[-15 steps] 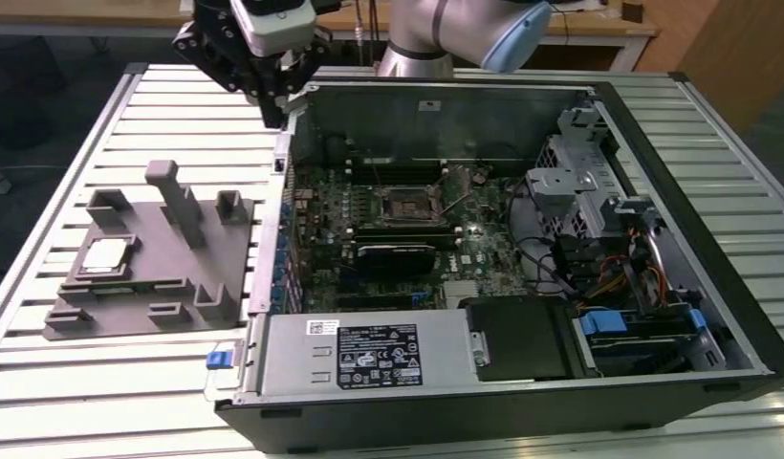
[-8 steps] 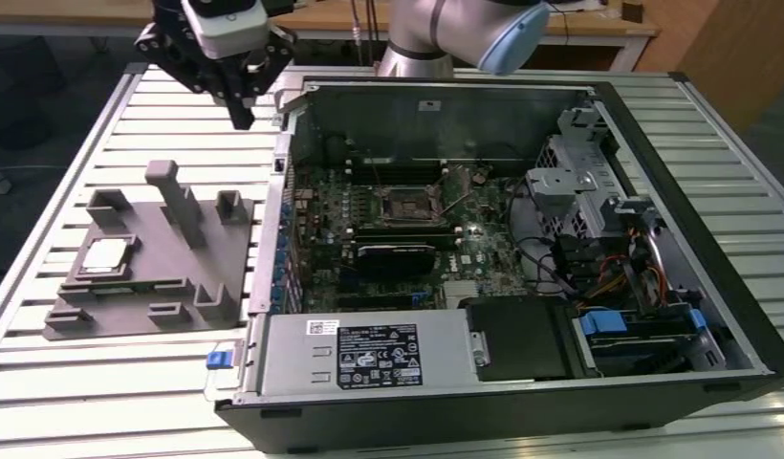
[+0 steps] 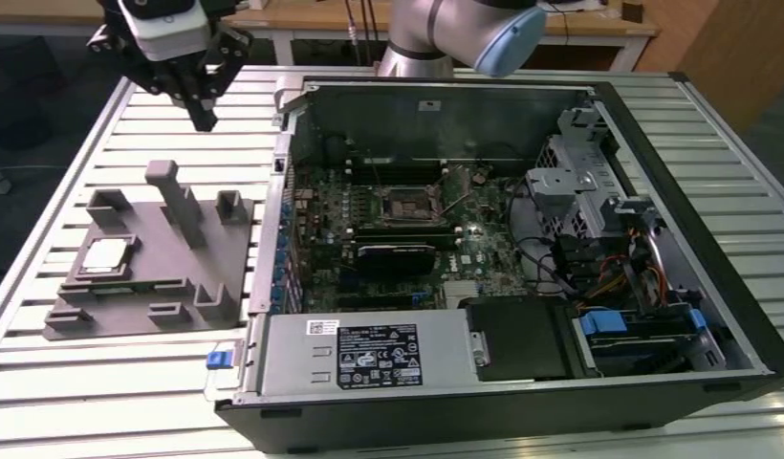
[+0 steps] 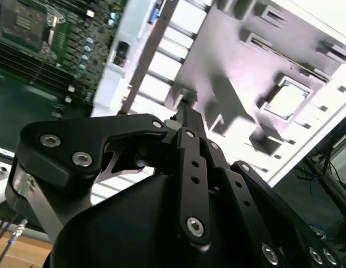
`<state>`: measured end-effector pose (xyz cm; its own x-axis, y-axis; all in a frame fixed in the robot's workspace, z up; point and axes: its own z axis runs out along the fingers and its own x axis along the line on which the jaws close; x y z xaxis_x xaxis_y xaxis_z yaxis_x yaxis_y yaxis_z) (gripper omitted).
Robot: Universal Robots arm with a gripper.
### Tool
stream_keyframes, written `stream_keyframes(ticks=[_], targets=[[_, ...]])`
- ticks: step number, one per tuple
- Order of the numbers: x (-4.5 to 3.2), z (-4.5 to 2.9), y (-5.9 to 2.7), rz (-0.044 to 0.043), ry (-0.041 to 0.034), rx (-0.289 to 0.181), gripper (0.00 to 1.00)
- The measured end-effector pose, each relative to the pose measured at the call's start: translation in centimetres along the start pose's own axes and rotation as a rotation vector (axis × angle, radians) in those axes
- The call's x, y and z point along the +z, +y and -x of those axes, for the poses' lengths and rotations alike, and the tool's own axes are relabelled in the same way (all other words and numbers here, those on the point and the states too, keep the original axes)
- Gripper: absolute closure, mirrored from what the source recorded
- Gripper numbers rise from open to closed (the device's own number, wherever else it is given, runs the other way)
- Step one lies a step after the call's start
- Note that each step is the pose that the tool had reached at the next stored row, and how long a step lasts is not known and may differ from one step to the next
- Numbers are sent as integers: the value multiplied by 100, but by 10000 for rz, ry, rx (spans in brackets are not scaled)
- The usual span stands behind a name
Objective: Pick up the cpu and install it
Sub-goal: 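Reach for the cpu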
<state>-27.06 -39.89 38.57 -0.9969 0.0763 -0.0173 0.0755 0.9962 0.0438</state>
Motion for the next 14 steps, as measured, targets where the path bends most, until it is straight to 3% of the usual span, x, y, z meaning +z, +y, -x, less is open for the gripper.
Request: stream_keyframes(ticks=[14], targets=[[30, -629, -50, 0, 4, -2, 89]])
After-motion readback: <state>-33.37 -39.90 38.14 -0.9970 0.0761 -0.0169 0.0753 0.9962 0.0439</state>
